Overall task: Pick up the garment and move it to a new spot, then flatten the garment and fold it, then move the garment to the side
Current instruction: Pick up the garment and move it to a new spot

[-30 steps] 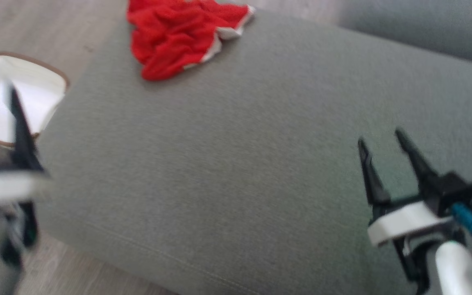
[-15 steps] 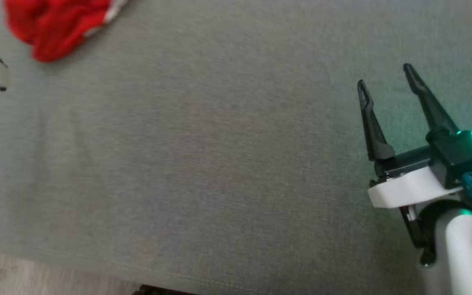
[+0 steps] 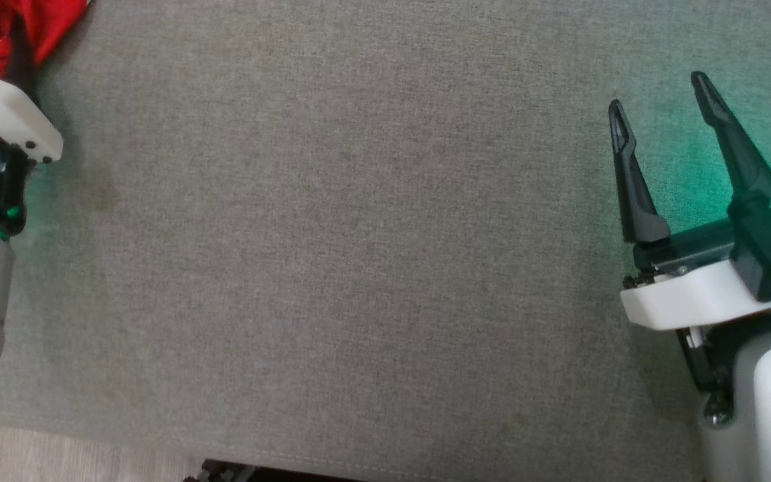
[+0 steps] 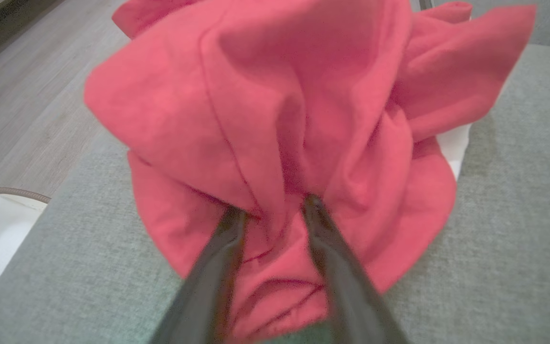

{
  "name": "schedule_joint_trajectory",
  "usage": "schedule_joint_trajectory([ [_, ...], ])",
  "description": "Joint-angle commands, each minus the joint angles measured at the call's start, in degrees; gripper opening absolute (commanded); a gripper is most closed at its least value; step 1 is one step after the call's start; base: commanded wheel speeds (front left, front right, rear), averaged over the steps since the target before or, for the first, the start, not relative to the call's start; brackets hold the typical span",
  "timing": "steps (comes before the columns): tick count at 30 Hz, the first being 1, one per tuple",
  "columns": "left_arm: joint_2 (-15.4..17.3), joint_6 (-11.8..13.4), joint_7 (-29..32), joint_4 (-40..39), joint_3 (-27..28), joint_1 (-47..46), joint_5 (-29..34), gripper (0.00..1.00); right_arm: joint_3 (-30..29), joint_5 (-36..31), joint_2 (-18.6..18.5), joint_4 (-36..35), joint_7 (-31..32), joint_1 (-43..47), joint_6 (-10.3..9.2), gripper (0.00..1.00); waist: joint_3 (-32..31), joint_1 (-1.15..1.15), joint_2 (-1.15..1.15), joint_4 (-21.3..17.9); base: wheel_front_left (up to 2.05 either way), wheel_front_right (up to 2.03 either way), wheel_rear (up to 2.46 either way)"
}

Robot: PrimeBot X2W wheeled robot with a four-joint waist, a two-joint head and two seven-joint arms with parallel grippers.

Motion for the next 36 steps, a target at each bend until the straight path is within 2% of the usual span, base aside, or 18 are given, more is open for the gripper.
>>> schedule_joint_trajectory([
  [1,3.3,-0.2,-0.4,-0.2,1.6,-1.0,-0.1,0.18,1.4,0.1,0.4,-2.1,-0.3,-0.7,-0.04,1.00,-0.3,0.00,0.00,0.1,0.00,0.00,0.00],
  [2,3.2,-0.4,-0.9,0.3,1.5,-1.2,0.0,0.00,1.4,0.2,0.4,-2.0,-0.4,-0.8,-0.04,1.00,-0.6,0.00,0.00,0.1,0.00,0.00,0.00],
  [11,5.5,-0.6,-7.4,2.6,0.5,-3.1,2.8,0.00,0.9,1.4,0.9,1.6,-2.8,-0.9,-0.04,1.00,-6.4,0.00,0.00,-0.2,0.00,0.00,0.00],
  [19,8.4,-2.4,-7.8,-0.8,-3.2,-4.2,6.4,0.00,0.1,3.6,1.5,7.5,-6.4,0.6,-0.04,1.00,-16.7,0.00,0.00,-2.7,0.00,0.00,0.00],
  [24,9.1,-3.6,-5.8,-6.6,-6.8,-4.5,8.4,0.00,-1.4,7.2,1.6,10.3,-8.8,3.3,-0.04,1.00,-23.6,0.00,0.00,-5.2,0.00,0.00,0.00],
  [29,8.5,-4.5,-2.1,-15.7,-11.0,-4.9,9.1,0.00,-2.7,9.8,1.6,12.4,-10.6,5.9,-0.04,1.00,-28.5,0.00,0.00,-7.9,0.00,0.00,0.00],
  [36,5.7,-4.7,5.0,-30.6,-13.8,-4.3,4.4,0.00,-3.8,12.5,1.6,14.2,-12.7,8.3,-0.04,1.00,-32.2,0.00,0.00,-11.7,0.00,0.00,0.00],
])
